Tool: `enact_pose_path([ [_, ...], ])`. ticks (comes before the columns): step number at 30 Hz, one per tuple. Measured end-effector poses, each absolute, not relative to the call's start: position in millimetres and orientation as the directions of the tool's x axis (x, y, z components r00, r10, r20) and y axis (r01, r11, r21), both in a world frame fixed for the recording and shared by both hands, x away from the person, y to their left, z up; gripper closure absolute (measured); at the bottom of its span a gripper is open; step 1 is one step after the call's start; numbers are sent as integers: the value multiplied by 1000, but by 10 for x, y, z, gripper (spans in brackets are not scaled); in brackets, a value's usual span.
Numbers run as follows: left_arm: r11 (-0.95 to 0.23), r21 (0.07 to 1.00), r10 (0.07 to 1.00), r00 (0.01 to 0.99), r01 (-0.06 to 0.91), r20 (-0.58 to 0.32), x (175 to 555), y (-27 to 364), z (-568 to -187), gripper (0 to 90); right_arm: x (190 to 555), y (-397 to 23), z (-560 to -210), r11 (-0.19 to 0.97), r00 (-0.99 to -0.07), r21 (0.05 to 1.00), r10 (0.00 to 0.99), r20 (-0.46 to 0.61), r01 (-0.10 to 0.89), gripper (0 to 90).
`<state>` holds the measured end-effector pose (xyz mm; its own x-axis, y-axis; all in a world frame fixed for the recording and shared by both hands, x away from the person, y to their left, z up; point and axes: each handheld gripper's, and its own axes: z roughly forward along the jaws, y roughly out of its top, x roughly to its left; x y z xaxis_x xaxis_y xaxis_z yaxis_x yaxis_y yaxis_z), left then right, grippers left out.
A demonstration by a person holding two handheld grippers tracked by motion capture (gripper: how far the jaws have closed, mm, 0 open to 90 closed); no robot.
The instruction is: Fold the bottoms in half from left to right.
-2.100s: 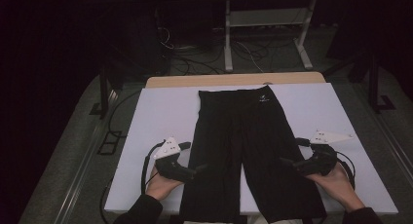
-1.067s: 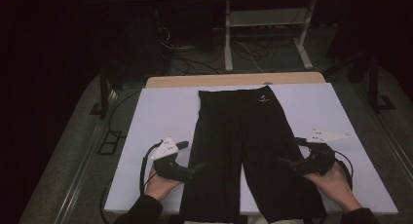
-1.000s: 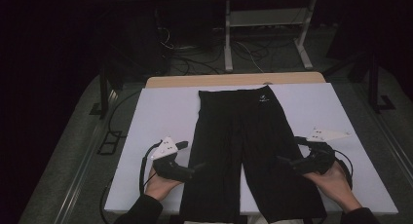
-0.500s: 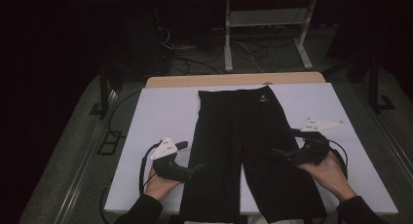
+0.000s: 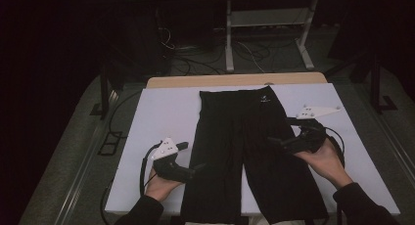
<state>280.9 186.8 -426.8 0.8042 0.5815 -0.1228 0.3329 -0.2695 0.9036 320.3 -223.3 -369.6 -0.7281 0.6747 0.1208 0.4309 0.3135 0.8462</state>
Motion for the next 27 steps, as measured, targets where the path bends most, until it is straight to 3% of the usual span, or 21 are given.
enact_pose_path([
  [27, -266, 905, 577, 807, 331, -126, 2808, 1867, -4268, 0, 3734, -1903, -3499, 347, -726, 830, 680, 98, 437, 0],
])
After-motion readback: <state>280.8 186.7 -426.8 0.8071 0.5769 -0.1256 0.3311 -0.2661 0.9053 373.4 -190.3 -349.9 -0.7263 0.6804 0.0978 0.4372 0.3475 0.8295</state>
